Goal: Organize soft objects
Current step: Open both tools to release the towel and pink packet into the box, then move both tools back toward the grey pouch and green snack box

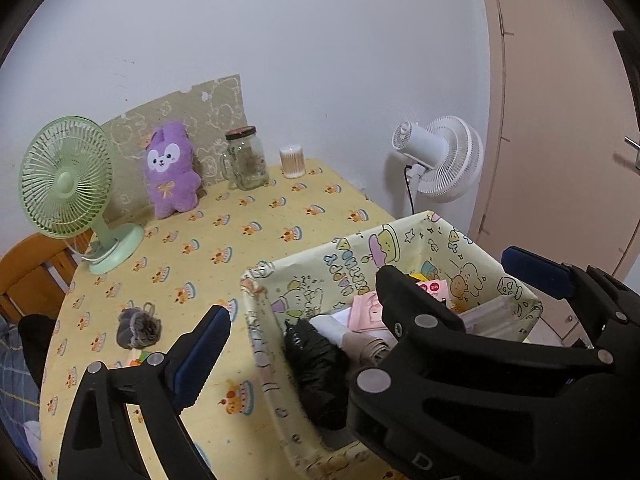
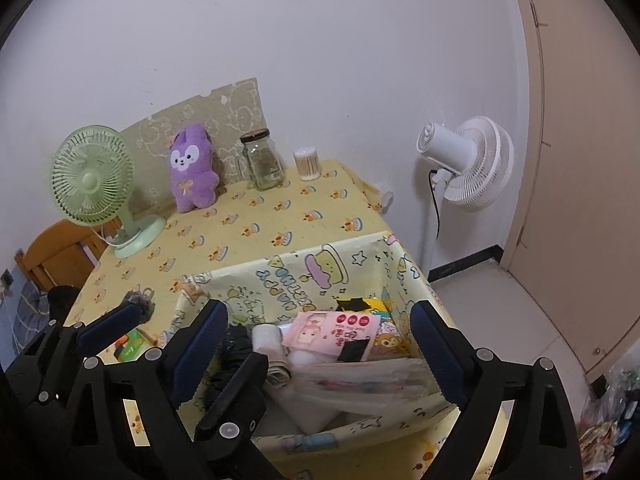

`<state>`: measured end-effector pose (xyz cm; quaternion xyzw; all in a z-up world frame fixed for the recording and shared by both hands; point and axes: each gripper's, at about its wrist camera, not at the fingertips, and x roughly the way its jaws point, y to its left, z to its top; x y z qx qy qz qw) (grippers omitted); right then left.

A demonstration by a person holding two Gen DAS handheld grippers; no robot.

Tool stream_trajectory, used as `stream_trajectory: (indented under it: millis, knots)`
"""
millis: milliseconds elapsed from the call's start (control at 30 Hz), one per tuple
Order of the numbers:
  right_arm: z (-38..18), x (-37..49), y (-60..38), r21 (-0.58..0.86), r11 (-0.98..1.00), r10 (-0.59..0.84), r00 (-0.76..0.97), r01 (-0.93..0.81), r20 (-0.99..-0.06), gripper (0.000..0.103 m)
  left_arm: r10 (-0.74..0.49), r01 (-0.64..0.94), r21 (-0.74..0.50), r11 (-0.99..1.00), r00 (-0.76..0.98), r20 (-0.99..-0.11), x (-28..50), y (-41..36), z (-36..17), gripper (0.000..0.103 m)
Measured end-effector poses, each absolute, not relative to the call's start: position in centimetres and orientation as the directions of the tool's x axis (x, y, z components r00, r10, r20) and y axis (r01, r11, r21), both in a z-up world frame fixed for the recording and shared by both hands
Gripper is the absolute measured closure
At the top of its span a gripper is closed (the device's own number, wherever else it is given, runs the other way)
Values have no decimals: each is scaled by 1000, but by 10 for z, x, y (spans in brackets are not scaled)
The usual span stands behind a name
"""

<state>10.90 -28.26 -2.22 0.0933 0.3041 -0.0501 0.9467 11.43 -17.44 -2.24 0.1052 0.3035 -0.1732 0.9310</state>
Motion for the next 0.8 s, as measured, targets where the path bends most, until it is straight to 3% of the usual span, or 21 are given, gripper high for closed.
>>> stream_trajectory:
  millis: [800]
  knots:
    - [15,90,-214,88,994,-7,842,65,-540,8,-249,326,56,944,812,-527,89,-108,7,6]
